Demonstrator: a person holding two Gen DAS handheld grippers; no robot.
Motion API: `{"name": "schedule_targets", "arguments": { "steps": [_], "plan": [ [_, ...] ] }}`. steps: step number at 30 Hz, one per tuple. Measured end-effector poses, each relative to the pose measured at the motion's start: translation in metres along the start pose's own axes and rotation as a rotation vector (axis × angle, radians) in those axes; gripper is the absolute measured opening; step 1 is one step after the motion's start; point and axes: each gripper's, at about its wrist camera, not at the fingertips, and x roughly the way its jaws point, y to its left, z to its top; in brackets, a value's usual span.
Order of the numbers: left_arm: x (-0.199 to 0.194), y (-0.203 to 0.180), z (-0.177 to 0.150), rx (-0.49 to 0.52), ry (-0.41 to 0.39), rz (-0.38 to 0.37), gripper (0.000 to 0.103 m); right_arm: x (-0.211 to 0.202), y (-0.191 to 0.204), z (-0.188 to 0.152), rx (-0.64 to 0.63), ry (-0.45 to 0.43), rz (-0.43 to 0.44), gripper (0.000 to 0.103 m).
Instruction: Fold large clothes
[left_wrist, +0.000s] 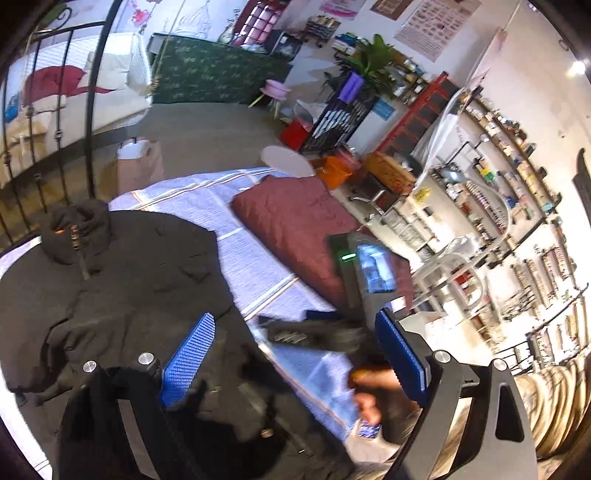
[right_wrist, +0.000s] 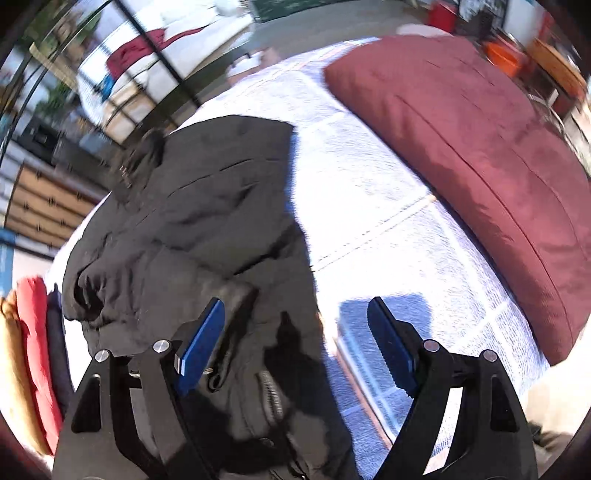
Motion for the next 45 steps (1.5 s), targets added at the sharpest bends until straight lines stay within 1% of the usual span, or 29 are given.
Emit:
{"name": "schedule_targets", "arguments": {
  "steps": [2,3,5,6,7,10,13,14,15,16,17,19,21,23,25,26,28,29,30,31,32,34,35,37,38,39,41,43,45],
  "plan": [
    [-0.009,0.018,-0.013,-0.024,0.001,0.075,0.087,0.001,-0.014,-0.002,0.036,0.005,0.002,0.079],
    [-0.014,0.035,-0.021,-0.051,0.000,0.136,0.087,0.003,-0.017,-0.003,0.051,0.009,0.017,0.079],
    [-0.023,0.064,-0.033,-0.084,-0.002,0.274,0.087,0.010,-0.023,-0.008,0.094,0.036,0.095,0.079],
    [-0.030,0.083,-0.042,-0.093,0.005,0.364,0.087,0.012,-0.022,-0.012,0.101,0.046,0.131,0.079],
    [-0.038,0.103,-0.052,-0.109,0.020,0.460,0.086,0.015,-0.018,-0.016,0.100,0.062,0.176,0.079],
    [-0.060,0.153,-0.074,-0.183,0.053,0.634,0.085,0.029,0.007,-0.029,0.064,0.118,0.248,0.079],
    [-0.081,0.190,-0.093,-0.241,0.068,0.751,0.084,0.049,0.035,-0.040,0.029,0.184,0.300,0.078],
    [-0.083,0.198,-0.097,-0.248,0.075,0.785,0.084,0.055,0.042,-0.042,0.014,0.205,0.308,0.072],
    [-0.086,0.204,-0.098,-0.249,0.082,0.802,0.084,0.066,0.052,-0.045,-0.007,0.236,0.304,0.064],
    [-0.086,0.211,-0.099,-0.249,0.092,0.818,0.084,0.075,0.060,-0.048,-0.024,0.262,0.296,0.061],
    [-0.082,0.218,-0.101,-0.249,0.102,0.828,0.084,0.085,0.067,-0.050,-0.039,0.285,0.286,0.055],
    [-0.074,0.214,-0.099,-0.250,0.115,0.834,0.084,0.096,0.082,-0.053,-0.091,0.304,0.248,0.048],
    [-0.072,0.219,-0.098,-0.264,0.124,0.841,0.084,0.098,0.095,-0.053,-0.171,0.294,0.209,0.028],
    [-0.062,0.227,-0.092,-0.284,0.124,0.841,0.084,0.081,0.112,-0.047,-0.278,0.234,0.181,0.019],
    [-0.060,0.234,-0.087,-0.307,0.119,0.852,0.084,0.058,0.127,-0.040,-0.392,0.151,0.137,0.015],
    [-0.062,0.240,-0.086,-0.318,0.112,0.856,0.084,0.038,0.139,-0.031,-0.469,0.088,0.127,0.014],
    [-0.071,0.247,-0.079,-0.368,0.068,0.857,0.084,0.011,0.153,-0.013,-0.555,-0.010,0.124,0.014],
    [-0.073,0.251,-0.077,-0.386,0.052,0.856,0.084,-0.006,0.157,0.003,-0.592,-0.076,0.109,0.014],
    [-0.079,0.254,-0.074,-0.413,0.029,0.849,0.084,-0.012,0.158,0.015,-0.600,-0.104,0.099,0.014],
    [-0.082,0.257,-0.072,-0.431,0.016,0.838,0.084,-0.013,0.154,0.028,-0.604,-0.107,0.096,0.014],
    [-0.083,0.260,-0.069,-0.443,0.010,0.832,0.084,-0.008,0.152,0.039,-0.611,-0.088,0.089,0.014],
    [-0.081,0.261,-0.066,-0.440,0.011,0.829,0.084,0.020,0.138,0.059,-0.603,-0.022,0.028,0.014],
    [-0.079,0.262,-0.064,-0.431,0.016,0.832,0.084,0.046,0.124,0.069,-0.540,0.050,0.015,0.017],
    [-0.073,0.262,-0.060,-0.403,0.036,0.846,0.084,0.077,0.107,0.077,-0.430,0.163,0.014,0.025],
    [-0.070,0.262,-0.060,-0.394,0.044,0.848,0.084,0.090,0.098,0.078,-0.381,0.204,-0.003,0.035],
    [-0.069,0.262,-0.060,-0.390,0.047,0.848,0.084,0.093,0.094,0.079,-0.358,0.205,-0.020,0.052],
    [-0.066,0.264,-0.062,-0.388,0.058,0.852,0.085,0.086,0.087,0.078,-0.319,0.147,-0.069,0.065],
    [-0.063,0.267,-0.062,-0.396,0.072,0.851,0.085,0.079,0.080,0.076,-0.290,0.120,-0.126,0.065],
    [-0.059,0.267,-0.058,-0.398,0.069,0.845,0.085,0.063,0.081,0.072,-0.277,0.052,-0.163,0.065]
  ]
}}
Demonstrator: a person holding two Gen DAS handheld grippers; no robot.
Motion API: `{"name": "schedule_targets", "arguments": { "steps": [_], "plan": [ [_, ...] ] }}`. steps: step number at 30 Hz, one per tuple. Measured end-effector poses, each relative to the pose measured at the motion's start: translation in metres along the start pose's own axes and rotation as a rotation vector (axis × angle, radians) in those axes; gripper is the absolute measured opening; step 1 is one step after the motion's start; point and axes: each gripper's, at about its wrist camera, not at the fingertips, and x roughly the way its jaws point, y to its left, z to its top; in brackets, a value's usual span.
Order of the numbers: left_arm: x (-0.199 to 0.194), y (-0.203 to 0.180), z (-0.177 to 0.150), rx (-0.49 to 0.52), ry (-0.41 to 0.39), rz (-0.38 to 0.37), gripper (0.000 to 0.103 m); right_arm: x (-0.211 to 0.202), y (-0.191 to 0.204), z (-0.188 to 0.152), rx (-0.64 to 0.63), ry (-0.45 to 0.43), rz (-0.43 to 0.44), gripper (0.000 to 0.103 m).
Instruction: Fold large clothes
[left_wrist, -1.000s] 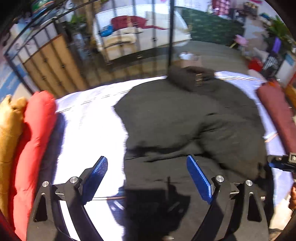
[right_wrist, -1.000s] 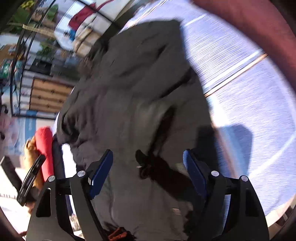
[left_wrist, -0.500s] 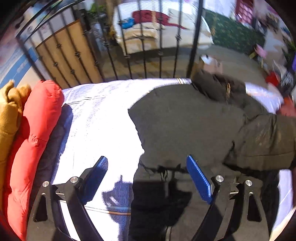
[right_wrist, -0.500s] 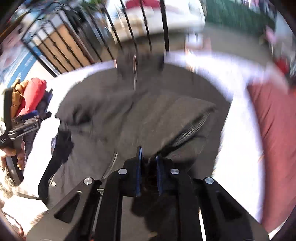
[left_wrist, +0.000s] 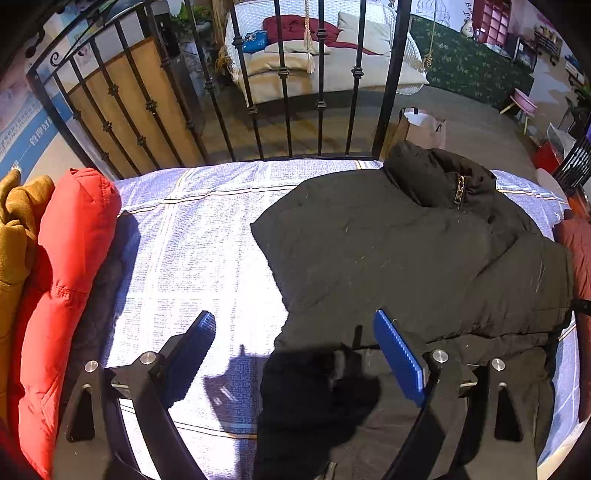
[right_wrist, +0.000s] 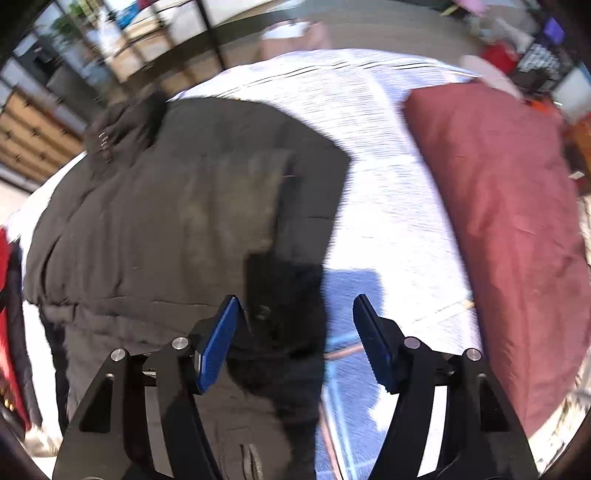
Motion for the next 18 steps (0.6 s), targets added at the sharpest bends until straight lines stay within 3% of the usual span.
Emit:
{"name": "schedule_targets", "arguments": {
  "steps": [4,7,11,14,18],
  "plan": [
    [0.001,-0.032,0.015,0.057,-0.029,-0.049,0.085,-0.024,0.040,-0.003,-0.156,-0.116,0.024,0.065],
    [0.011,-0.069,0.026,0.138,-0.024,-0.085,0.085,-0.014,0.086,0.001,-0.305,-0.117,0.052,0.065],
    [0.043,-0.098,0.031,0.178,0.050,-0.093,0.085,0.019,0.112,0.016,-0.337,-0.069,0.010,0.065],
    [0.075,-0.081,0.031,0.110,0.127,-0.051,0.089,0.038,0.098,0.024,-0.281,-0.035,0.009,0.065],
    [0.105,-0.044,0.030,0.021,0.197,-0.069,0.095,0.042,0.075,0.018,-0.288,-0.024,0.042,0.065]
  ]
}}
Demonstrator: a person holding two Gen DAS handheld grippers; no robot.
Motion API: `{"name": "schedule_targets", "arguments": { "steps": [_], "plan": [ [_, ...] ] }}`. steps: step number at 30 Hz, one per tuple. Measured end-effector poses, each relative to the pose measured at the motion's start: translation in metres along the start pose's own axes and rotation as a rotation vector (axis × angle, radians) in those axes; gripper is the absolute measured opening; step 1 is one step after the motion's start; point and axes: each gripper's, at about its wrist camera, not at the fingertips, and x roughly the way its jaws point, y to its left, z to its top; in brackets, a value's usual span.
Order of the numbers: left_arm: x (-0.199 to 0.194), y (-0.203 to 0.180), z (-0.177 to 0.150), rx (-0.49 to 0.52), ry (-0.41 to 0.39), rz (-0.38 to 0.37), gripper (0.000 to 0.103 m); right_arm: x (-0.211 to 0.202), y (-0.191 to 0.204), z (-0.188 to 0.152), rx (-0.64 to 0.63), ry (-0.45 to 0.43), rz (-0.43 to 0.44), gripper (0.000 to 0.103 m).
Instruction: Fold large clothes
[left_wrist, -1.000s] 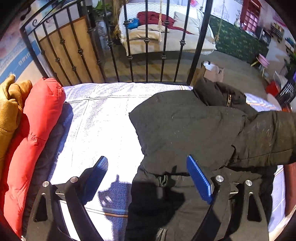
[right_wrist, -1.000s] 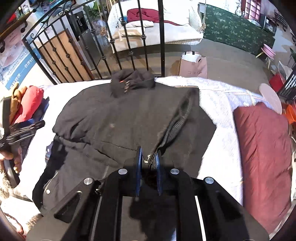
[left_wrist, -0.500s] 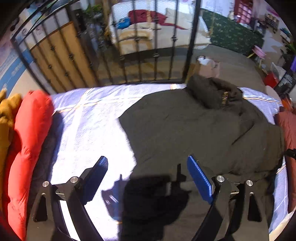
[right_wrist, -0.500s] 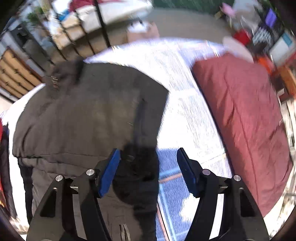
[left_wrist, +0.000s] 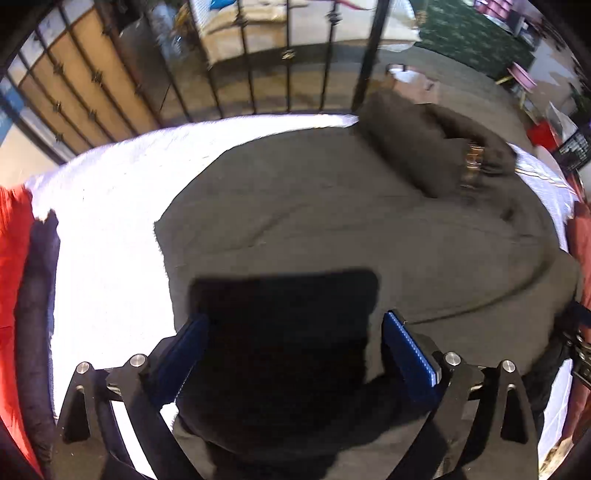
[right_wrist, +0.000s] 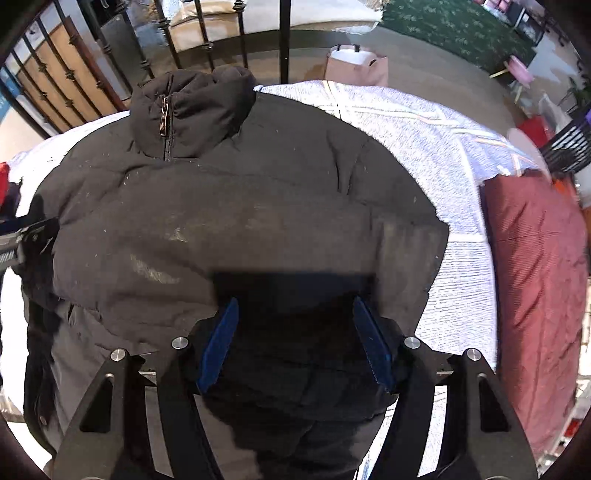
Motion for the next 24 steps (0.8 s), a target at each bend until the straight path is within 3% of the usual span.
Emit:
{"name": "schedule_targets", "arguments": {
  "steps": [4,6,9,19,24],
  "plan": [
    [0.015,-0.004,-0.001,0.080,0.023,0.033,0.098,0.009,0.007,0.000,-0.030,0.005,-0.021,0.066],
    [0.020,-0.005,-0.002,0.074,0.028,0.043,0.098,0.017,0.012,0.002,-0.035,0.018,-0.018,0.084],
    [0.026,-0.005,-0.002,0.089,0.029,0.066,0.098,0.030,0.029,0.004,-0.100,0.042,-0.075,0.094],
    [0.031,-0.015,-0.003,0.123,-0.017,0.128,0.099,0.051,0.044,0.010,-0.120,0.037,-0.219,0.097],
    [0.027,-0.018,-0.005,0.187,-0.036,0.138,0.098,0.051,0.050,0.011,-0.123,0.049,-0.273,0.098]
  ]
}}
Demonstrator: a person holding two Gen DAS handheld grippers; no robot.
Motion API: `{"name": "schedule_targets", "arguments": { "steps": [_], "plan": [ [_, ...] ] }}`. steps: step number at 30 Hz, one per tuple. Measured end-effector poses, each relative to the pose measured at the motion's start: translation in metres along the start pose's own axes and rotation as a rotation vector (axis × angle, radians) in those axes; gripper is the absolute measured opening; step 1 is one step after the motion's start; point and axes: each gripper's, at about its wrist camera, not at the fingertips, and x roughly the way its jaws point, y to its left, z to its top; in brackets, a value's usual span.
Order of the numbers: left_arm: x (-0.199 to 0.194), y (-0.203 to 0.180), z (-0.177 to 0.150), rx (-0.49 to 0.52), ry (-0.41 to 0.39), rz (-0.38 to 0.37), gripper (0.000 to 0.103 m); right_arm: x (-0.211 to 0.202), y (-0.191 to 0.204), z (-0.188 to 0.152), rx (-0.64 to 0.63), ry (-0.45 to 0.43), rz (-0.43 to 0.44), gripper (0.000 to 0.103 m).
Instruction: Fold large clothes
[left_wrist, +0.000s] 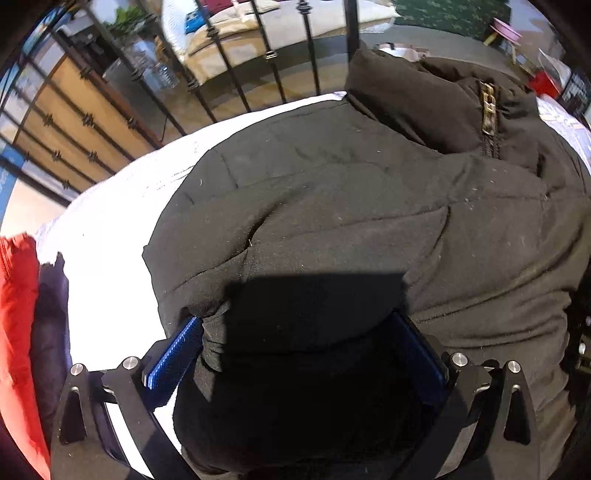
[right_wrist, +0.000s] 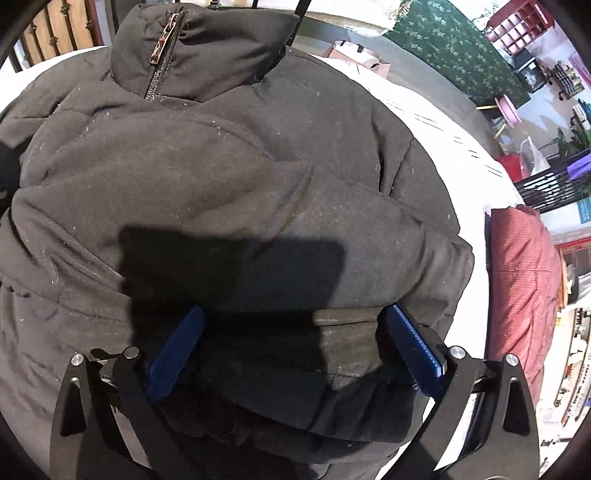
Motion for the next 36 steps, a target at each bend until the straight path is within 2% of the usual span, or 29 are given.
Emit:
{"name": "schedule_targets", "arguments": {
  "steps": [4,7,9,13,16,20,24,29,34,36],
  "plan": [
    [-0.010,0.011,-0.001,-0.026,0.048,-0.060,0.097,-0.008,-0.010,0.000,0.014,0.023,0.029,0.098],
    [-0.027,0.017,-0.011,-0.030,0.026,-0.072,0.097,-0.024,-0.019,-0.006,0.035,0.034,0.070,0.097],
    [-0.038,0.020,-0.020,-0.023,0.000,-0.078,0.097,-0.035,-0.030,-0.011,0.069,0.001,0.083,0.097],
    [-0.059,0.029,-0.042,-0.037,-0.033,-0.089,0.097,-0.052,-0.050,-0.046,0.127,-0.026,0.140,0.097],
    [-0.069,0.036,-0.061,-0.031,-0.050,-0.086,0.097,-0.054,-0.063,-0.081,0.182,0.008,0.185,0.097],
    [-0.074,0.047,-0.082,-0.028,-0.030,-0.086,0.097,-0.050,-0.081,-0.129,0.261,0.070,0.232,0.097],
    [-0.083,0.066,-0.117,-0.058,-0.006,-0.100,0.096,-0.045,-0.098,-0.166,0.344,0.112,0.286,0.097],
    [-0.087,0.092,-0.175,-0.153,0.058,-0.172,0.094,-0.041,-0.120,-0.211,0.450,0.145,0.366,0.098],
    [-0.084,0.102,-0.240,-0.204,0.153,-0.236,0.094,-0.032,-0.124,-0.257,0.536,0.206,0.535,0.097],
    [-0.085,0.101,-0.262,-0.218,0.181,-0.273,0.094,-0.035,-0.115,-0.277,0.543,0.230,0.594,0.094]
  ]
}}
